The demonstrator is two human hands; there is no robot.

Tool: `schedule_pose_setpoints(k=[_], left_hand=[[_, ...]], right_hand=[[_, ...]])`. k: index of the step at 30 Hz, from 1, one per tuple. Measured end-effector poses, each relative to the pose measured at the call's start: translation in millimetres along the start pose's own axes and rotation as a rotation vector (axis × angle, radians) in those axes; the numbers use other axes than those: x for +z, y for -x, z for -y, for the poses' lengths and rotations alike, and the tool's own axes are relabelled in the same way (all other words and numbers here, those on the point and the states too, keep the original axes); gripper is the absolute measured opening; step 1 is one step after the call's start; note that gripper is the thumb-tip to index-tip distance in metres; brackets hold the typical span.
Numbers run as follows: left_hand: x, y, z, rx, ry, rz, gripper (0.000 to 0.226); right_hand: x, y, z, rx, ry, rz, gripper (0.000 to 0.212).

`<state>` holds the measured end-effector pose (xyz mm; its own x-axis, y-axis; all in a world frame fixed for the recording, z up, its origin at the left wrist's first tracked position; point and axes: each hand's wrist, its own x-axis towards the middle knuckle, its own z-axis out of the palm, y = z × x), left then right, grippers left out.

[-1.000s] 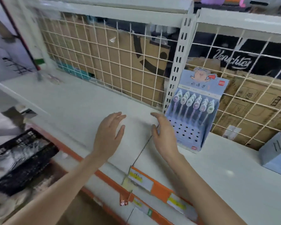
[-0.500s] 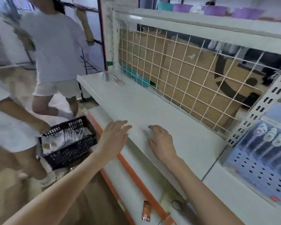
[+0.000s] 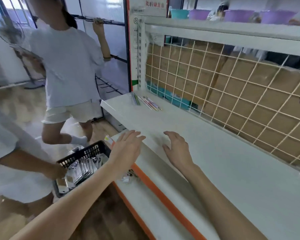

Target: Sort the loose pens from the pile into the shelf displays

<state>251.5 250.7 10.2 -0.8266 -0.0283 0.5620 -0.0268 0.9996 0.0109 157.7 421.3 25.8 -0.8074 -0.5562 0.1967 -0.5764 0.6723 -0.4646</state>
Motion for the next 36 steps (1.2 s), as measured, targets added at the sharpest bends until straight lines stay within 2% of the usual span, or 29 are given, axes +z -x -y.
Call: schedule_pose_setpoints(k=[3,8,13,18,21,25,29,36], left_hand=[[1.1,-16.0,26.2,-0.021,0.021,0.006,0.04],[29.5,-29.6,72.2,-0.039,0.023,-0.007,0.026],[54.1,-51.3,134.7,-0.122,0.042,0.194,0.04],[81.8,-108.8,195.1,-0.163,0.046,0.242,0.039],[105.8,-142.6,212.9,-0.18,0.086,0.215,0.031],[134.8,-177.7,226.4,-0.204,0.152,0.277,0.036],[160.4,-200.7,230.7,-0.256,0.206,0.357,0.038],[195.4,-229.8,243.6,-0.267,0.259,0.375,0.032]], right_hand=[[16.5,-28.0,13.6,-0.006,0.02,0.015,0.048],[45.6,-78.8,24.5,-0.003,0.03,0.083,0.048],[81.8,-143.2,30.7,0.012,-0.026,0.145,0.051],[100.1,-216.1,35.8,0.018,-0.052,0.156,0.047],[109.8,-262.5,36.2,0.012,-0.048,0.137,0.044],[121.3,-307.3,36.4,0.033,-0.087,0.116,0.039],[128.4,-330.2,40.1,0.033,-0.115,0.097,0.033],[148.2,-354.8,39.9,0.063,-0.051,0.093,0.025]])
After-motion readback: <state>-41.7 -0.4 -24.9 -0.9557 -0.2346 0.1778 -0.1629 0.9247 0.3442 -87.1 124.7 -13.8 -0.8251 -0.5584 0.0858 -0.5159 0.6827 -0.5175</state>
